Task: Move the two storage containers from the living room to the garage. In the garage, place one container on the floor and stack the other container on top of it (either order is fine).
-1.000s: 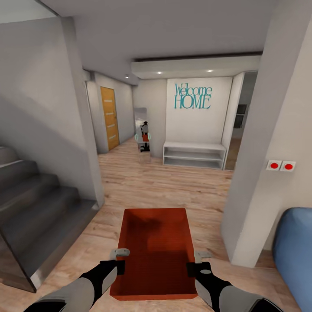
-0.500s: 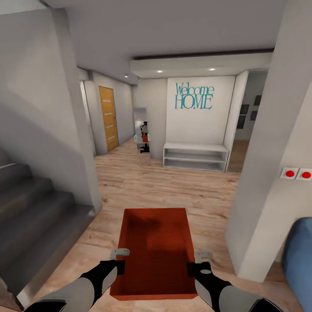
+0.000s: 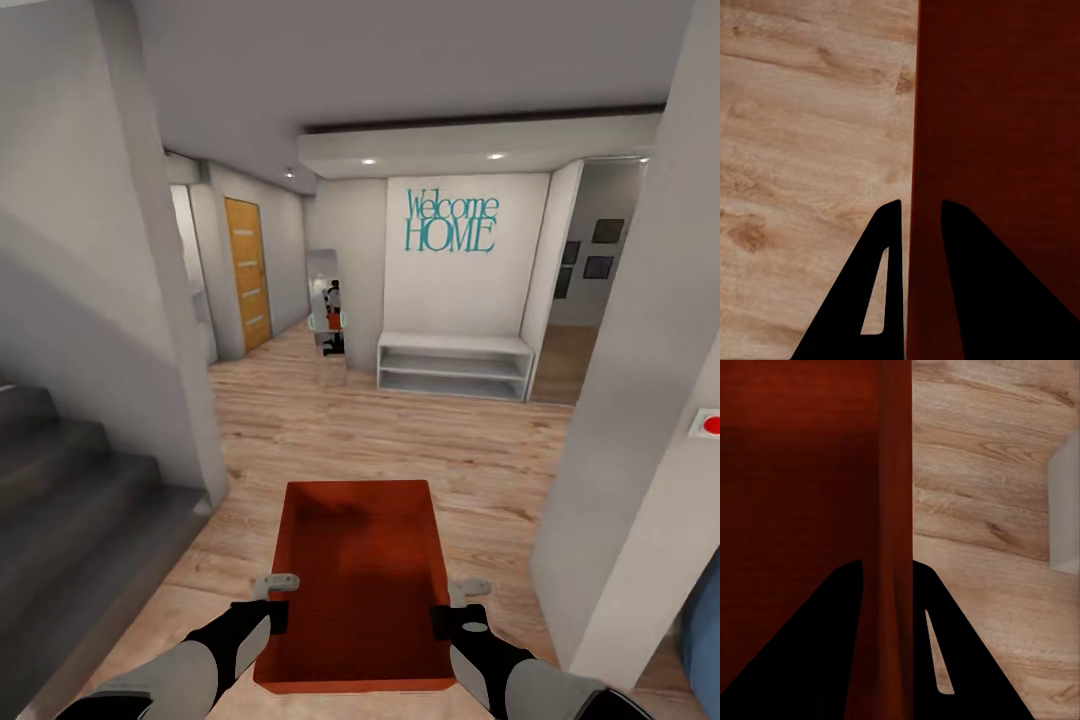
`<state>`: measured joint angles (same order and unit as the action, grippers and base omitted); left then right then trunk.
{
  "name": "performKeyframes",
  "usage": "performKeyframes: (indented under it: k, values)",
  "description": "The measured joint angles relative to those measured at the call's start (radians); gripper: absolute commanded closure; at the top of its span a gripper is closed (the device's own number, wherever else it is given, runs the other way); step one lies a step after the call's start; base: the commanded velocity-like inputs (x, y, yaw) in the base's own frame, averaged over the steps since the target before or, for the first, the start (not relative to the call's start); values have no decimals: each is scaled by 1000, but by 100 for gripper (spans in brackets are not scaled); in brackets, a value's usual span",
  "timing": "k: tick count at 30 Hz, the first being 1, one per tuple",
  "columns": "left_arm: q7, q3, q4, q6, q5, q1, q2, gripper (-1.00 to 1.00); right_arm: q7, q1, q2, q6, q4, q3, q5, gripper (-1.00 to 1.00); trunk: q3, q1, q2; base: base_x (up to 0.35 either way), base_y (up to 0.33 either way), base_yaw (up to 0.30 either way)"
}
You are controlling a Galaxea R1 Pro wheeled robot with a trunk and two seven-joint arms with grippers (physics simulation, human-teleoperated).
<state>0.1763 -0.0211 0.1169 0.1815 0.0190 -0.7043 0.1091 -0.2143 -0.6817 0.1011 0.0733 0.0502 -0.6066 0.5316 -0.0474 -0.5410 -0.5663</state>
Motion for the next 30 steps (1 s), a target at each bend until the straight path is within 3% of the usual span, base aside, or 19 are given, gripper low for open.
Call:
performKeyframes:
  k: [30]
  values:
    - [0, 1, 0, 0, 0, -1, 0, 100, 0, 0, 0, 0, 1, 0, 0, 100, 0, 0, 0, 324, 0, 0]
